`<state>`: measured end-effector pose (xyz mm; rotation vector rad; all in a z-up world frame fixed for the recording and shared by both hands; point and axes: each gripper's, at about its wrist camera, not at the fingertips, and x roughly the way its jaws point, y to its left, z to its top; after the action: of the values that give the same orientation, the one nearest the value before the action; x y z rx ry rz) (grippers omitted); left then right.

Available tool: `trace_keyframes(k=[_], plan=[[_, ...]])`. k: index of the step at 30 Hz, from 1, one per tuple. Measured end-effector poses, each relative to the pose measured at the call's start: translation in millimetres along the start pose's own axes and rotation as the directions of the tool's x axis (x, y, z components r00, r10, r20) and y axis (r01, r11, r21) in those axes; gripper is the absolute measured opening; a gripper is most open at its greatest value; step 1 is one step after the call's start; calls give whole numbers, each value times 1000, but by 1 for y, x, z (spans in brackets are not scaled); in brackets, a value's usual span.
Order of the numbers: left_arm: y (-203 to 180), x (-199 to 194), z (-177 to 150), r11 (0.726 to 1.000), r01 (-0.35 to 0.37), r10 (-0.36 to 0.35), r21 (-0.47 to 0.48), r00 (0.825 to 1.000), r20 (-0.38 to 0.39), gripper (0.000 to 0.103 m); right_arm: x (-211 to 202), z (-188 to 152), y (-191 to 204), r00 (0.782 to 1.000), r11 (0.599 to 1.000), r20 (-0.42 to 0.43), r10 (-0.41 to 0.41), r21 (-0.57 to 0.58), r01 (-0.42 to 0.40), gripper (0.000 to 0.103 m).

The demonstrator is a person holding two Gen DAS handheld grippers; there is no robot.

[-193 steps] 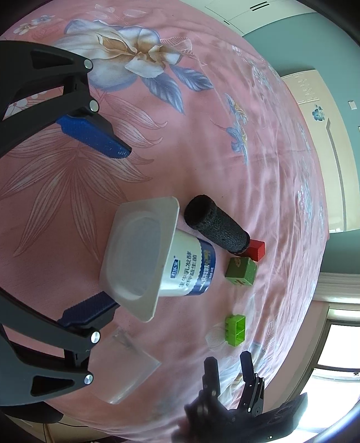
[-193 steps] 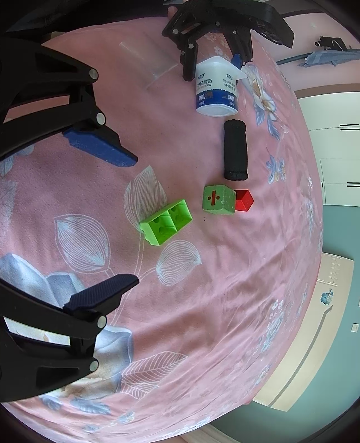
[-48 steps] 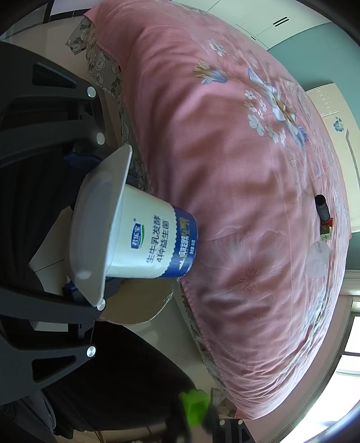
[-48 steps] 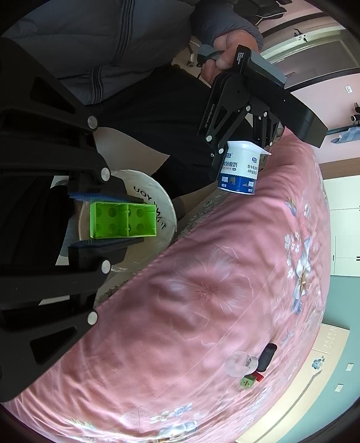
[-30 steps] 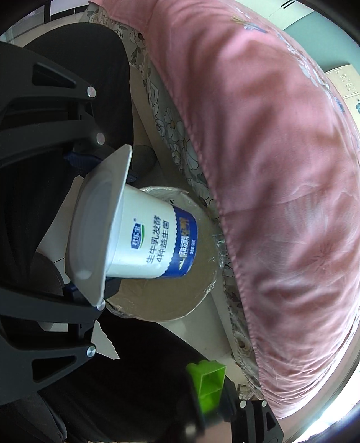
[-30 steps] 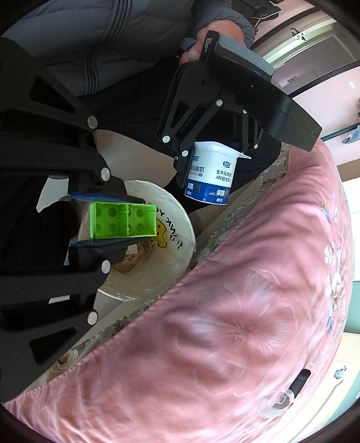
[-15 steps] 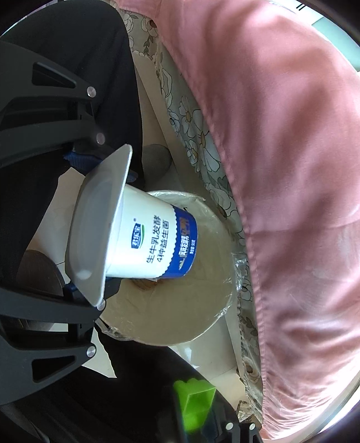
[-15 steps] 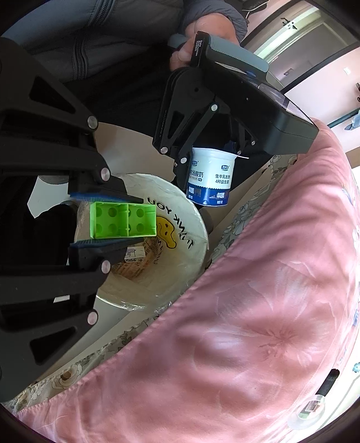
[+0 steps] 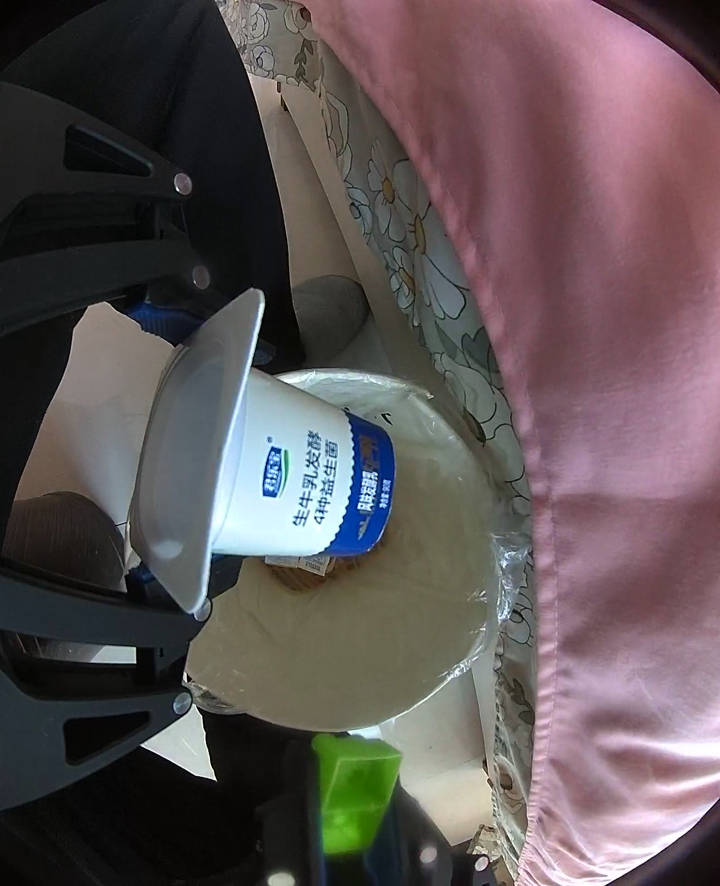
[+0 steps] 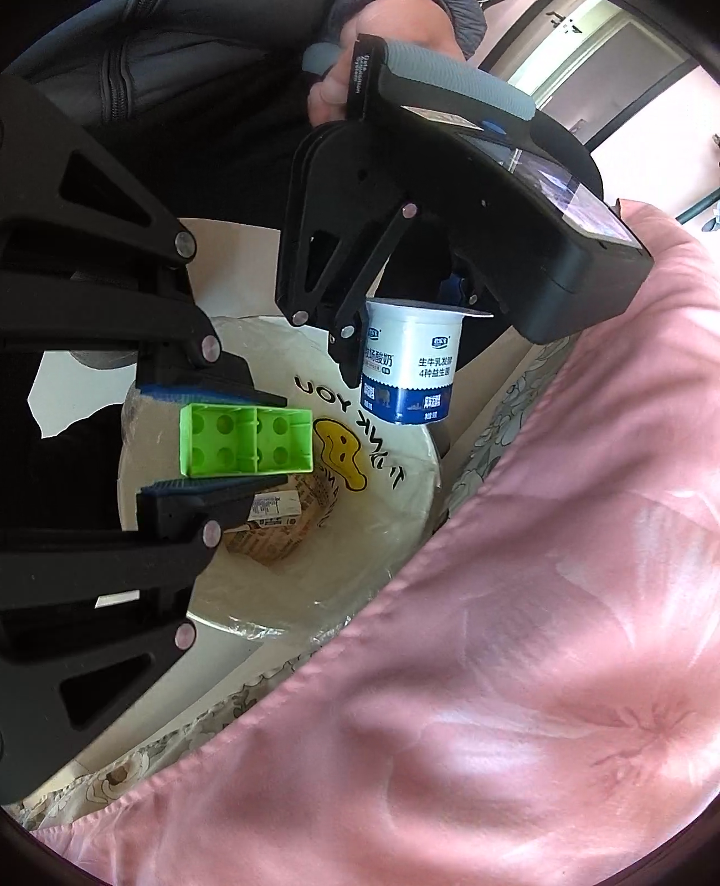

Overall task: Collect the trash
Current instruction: 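Open both tools to drop the cup and block into the bin, then move both tools back over the bed toward the black foam tube and green cube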

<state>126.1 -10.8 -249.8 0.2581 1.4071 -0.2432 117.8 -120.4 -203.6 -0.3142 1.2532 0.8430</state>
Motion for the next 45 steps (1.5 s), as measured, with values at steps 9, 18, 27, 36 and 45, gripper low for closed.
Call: trace_keyframes(k=[9, 18, 27, 36, 45], plan=[[-5, 17, 7, 1000, -11, 11, -10, 999, -40, 62, 17, 12, -9, 999, 998, -37, -24, 52, 26, 22], [-9, 26, 8, 1000, -11, 11, -2, 998, -62, 62, 31, 20, -8, 998, 998, -57, -33, 60, 37, 22], [-9, 34, 10, 1000, 10, -10, 2, 996, -92, 73, 33, 22, -8, 997, 996, -59, -47, 74, 52, 67], [-12, 38, 8, 999, 46, -44, 12, 994, -105, 98, 30, 21, -13, 997, 993, -47, -56, 98, 60, 94], [-16, 39, 8, 999, 39, -37, 21, 994, -102, 99, 30, 13, -19, 997, 991, -44, -69, 109, 73, 95]])
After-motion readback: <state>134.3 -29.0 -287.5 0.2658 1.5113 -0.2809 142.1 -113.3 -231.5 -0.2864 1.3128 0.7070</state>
